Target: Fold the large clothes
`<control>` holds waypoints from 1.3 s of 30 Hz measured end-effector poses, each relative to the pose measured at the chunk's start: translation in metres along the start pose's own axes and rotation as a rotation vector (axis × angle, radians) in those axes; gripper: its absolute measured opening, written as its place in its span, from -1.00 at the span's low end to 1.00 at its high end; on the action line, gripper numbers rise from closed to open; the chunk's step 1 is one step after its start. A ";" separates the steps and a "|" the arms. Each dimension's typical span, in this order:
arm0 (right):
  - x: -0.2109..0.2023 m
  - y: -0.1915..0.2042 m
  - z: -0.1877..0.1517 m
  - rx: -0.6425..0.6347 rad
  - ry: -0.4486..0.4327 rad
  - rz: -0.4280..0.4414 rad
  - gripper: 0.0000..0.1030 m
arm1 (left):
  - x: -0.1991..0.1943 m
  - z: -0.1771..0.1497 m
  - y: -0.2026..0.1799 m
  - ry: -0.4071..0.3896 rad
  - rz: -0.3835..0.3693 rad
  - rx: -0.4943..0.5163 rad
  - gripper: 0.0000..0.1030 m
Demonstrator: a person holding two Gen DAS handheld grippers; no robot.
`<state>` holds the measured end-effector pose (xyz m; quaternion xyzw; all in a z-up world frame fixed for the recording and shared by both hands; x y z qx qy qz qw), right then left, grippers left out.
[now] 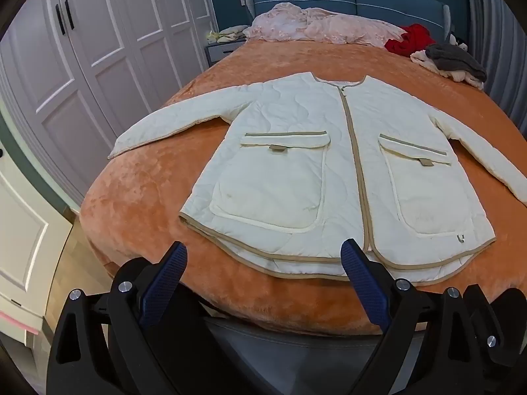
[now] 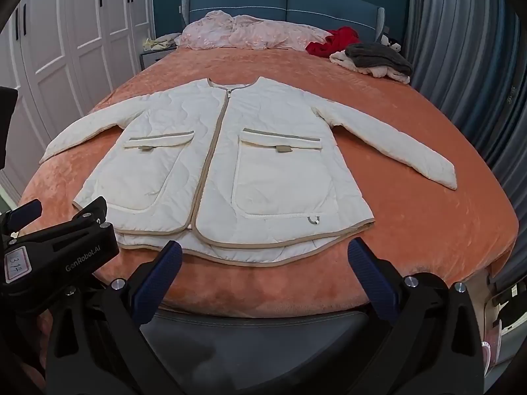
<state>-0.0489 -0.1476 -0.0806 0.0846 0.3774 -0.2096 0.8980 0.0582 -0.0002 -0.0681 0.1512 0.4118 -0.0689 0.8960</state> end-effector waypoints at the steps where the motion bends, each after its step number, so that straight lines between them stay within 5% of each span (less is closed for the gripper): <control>1: 0.000 0.000 0.000 -0.002 0.000 -0.002 0.90 | 0.001 -0.001 -0.001 0.011 -0.018 -0.002 0.79; 39: -0.001 0.005 -0.003 -0.006 0.012 0.000 0.90 | -0.003 -0.005 0.007 0.000 -0.028 -0.020 0.78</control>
Point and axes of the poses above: each gripper's, at about its wrist camera, not at the fingertips, and x roughly the way its jaws point, y to its left, z to its top, the point moved 9 cm from there along x, roughly the way its jaws point, and after that the axes turned 6 degrees about x, right-handed, at the moved point
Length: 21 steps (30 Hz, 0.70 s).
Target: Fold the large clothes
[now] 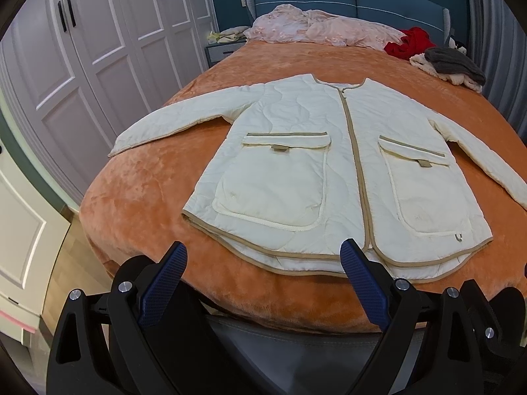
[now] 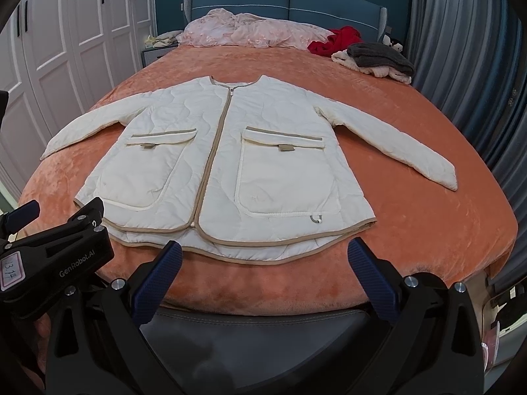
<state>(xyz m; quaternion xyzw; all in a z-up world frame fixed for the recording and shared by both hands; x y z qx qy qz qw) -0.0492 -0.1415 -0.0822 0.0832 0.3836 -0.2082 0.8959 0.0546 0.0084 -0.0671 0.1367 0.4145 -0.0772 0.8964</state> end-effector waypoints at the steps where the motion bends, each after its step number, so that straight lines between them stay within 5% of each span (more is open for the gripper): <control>1: 0.000 0.000 0.000 -0.001 -0.001 -0.001 0.90 | 0.000 0.000 0.000 0.000 0.003 0.000 0.78; 21: -0.002 -0.001 0.000 0.002 0.000 0.000 0.90 | -0.001 -0.001 -0.001 0.001 0.003 0.001 0.78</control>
Point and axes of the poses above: each gripper's, at about its wrist camera, not at the fingertips, and x roughly the way its jaws point, y to its left, z to its top, the point moved 9 cm from there along x, roughly the way its jaws point, and after that the axes turned 6 degrees about x, right-handed, at the moved point
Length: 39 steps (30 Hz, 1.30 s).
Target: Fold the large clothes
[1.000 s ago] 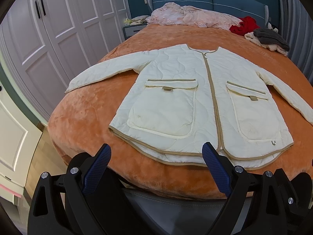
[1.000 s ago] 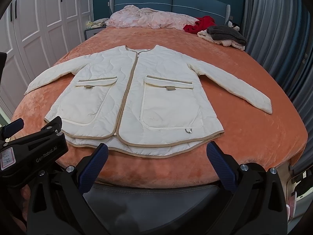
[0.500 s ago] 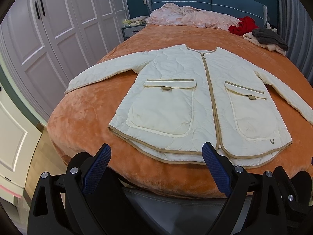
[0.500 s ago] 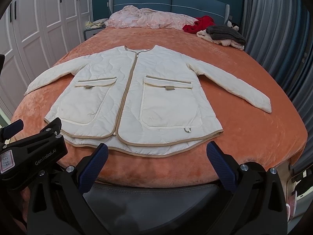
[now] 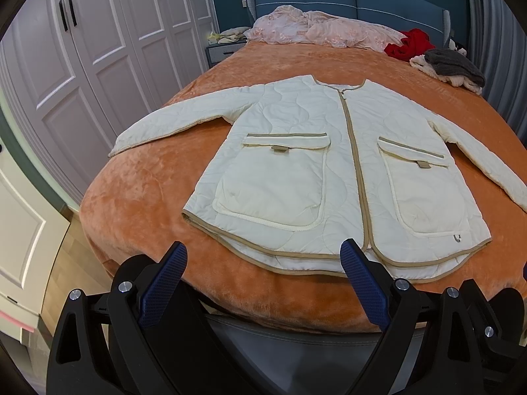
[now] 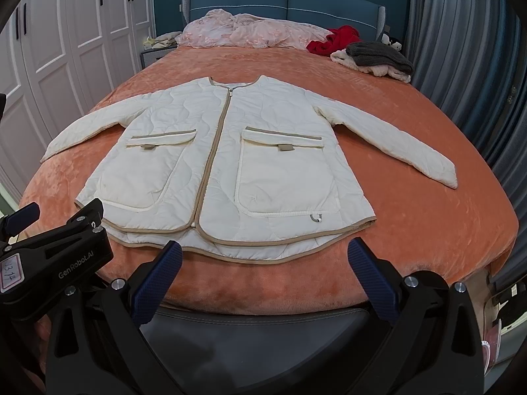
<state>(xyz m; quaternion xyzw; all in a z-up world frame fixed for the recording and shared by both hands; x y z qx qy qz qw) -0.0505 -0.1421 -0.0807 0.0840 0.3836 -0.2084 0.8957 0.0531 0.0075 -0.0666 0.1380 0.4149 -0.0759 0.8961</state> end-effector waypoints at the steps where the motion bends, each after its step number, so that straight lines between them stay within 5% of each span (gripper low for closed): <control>1: 0.000 0.000 0.000 0.000 0.000 0.000 0.90 | 0.001 0.000 0.000 0.000 0.000 0.000 0.78; 39: 0.003 0.001 -0.002 0.003 0.019 0.013 0.90 | 0.001 -0.002 0.000 0.004 -0.004 0.004 0.78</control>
Point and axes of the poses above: each gripper's, at about its wrist camera, not at the fingertips, and x roughly the way its jaws point, y to its left, z to its top, the point moved 9 cm from there along x, roughly the way its jaws point, and after that the axes turned 6 degrees about x, right-handed, at the moved point
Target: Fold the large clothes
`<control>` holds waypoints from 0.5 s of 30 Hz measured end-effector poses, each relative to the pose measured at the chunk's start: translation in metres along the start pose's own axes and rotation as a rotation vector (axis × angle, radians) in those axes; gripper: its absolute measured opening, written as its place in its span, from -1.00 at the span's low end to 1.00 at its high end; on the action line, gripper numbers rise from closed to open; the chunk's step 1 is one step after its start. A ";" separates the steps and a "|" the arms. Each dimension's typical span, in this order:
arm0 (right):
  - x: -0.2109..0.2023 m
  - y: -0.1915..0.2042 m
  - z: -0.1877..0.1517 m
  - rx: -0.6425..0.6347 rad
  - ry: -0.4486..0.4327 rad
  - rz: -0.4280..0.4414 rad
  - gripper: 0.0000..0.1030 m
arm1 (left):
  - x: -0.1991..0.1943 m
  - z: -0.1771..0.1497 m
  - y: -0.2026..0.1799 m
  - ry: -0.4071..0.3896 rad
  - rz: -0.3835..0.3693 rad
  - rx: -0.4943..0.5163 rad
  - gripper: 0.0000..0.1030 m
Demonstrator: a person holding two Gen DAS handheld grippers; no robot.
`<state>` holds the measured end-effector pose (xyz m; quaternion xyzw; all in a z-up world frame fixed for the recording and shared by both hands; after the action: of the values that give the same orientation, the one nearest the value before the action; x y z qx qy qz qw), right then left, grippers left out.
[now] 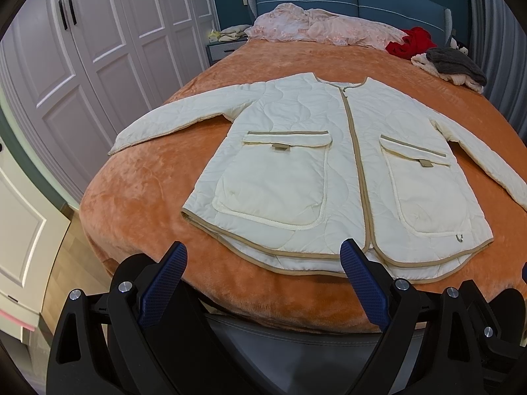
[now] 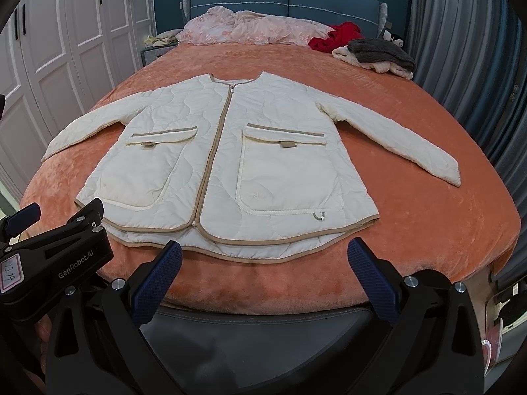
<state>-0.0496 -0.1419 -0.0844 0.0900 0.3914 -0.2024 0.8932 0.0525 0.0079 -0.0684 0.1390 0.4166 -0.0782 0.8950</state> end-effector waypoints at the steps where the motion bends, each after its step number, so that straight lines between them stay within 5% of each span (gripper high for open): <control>1: 0.003 -0.001 -0.001 0.005 0.011 0.010 0.90 | 0.001 -0.001 -0.001 0.002 -0.003 0.004 0.78; 15: 0.053 -0.096 0.036 0.200 0.004 -0.053 0.90 | 0.040 0.021 -0.003 0.031 0.004 -0.013 0.78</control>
<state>-0.0344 -0.2554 -0.0991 0.1687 0.3733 -0.2636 0.8733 0.0924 -0.0021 -0.0870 0.1351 0.4308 -0.0713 0.8894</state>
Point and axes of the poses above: each gripper's, at about its wrist camera, not at the fingertips, and x roughly the way its jaws point, y to its left, z to its top, the point moved 9 cm from there along x, roughly the way its jaws point, and after that the axes turned 6 degrees about x, right-handed, at the moved point
